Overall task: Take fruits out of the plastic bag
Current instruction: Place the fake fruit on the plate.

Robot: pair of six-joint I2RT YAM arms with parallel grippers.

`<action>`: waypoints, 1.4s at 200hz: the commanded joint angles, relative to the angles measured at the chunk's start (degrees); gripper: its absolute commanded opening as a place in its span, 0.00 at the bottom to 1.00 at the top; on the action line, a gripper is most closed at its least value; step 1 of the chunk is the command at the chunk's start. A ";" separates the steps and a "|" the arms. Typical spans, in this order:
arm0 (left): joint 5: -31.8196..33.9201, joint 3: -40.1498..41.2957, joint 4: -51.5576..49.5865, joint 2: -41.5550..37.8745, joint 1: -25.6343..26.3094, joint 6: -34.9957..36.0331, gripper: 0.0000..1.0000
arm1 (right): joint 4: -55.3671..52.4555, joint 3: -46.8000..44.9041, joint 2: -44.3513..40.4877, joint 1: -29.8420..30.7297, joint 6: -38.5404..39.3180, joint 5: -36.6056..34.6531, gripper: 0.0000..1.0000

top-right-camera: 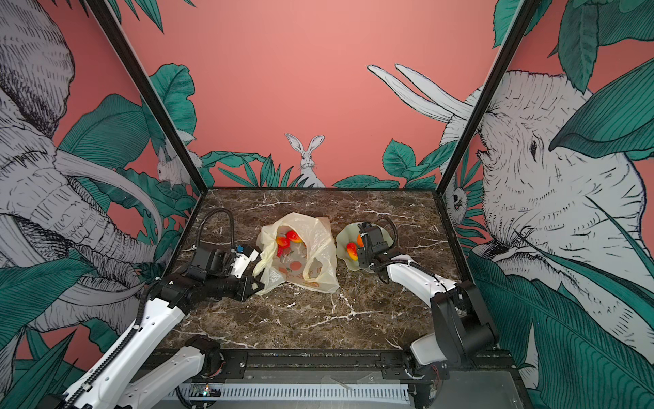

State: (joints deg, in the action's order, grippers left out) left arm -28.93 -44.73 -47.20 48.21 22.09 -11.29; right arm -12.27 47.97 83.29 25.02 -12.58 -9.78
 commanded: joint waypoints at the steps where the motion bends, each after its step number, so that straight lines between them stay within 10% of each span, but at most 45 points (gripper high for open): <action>1: 0.02 0.75 0.40 -0.20 0.14 0.65 0.00 | -0.02 1.10 1.06 -1.04 -2.93 2.06 0.59; 112: 0.30 0.71 0.36 -0.35 0.14 0.64 0.00 | 1.41 -0.68 -0.62 -1.90 -3.86 4.70 0.76; 280: 0.42 0.77 0.35 -0.64 0.10 0.57 0.00 | 2.18 -0.31 -5.83 -1.99 -1.99 9.81 0.53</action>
State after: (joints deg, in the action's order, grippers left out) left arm -28.88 -44.73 -47.20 48.21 22.09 -11.29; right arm -11.40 47.09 80.29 23.20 -14.96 -2.87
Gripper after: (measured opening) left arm 0.049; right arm 0.552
